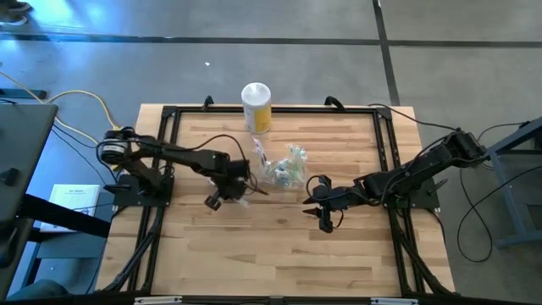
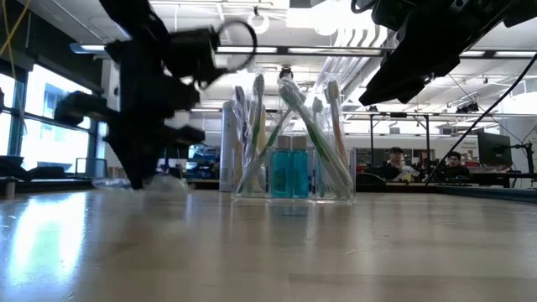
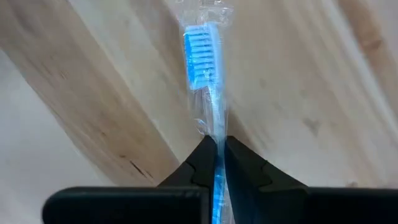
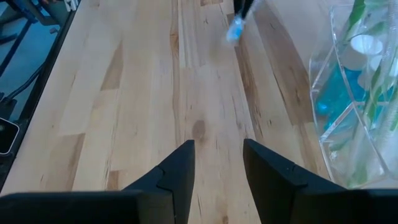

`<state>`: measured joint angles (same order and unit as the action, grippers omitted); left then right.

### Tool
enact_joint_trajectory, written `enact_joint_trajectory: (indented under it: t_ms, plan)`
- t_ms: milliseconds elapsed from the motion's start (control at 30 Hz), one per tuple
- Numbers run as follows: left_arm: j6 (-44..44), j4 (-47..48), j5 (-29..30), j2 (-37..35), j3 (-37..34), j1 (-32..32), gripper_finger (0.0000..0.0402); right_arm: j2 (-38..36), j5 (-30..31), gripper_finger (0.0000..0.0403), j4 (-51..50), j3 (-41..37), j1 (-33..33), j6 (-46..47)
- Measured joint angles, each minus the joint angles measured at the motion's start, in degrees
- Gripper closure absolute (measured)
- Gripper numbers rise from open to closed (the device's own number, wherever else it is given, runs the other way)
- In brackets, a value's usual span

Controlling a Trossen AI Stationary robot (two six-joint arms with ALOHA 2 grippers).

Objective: Pick & Place toothbrushing station
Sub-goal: Put the blue toothbrush into the left section of the transparent organizer

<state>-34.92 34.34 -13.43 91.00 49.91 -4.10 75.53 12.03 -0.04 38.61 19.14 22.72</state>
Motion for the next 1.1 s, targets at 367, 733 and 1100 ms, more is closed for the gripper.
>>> enact_joint_trajectory:
  t_ms: [367, 733, 1100]
  plan:
    - [1.02, -7.87, -6.67, -17.33, 0.15, 5.34, 0.0384, -0.02, 0.00, 0.0275, 0.26, 0.00, 0.00, 1.06]
    - [5.88, -50.44, -14.88, -20.66, -11.15, 1.58, 0.0384, -0.02, 0.00, 0.0275, 1.26, 0.00, 0.00, 1.05]
    - [23.20, -104.75, -4.26, -13.25, -29.28, -3.08, 0.0384, -0.02, -0.03, 0.0275, 2.11, 0.00, 0.00, -0.42]
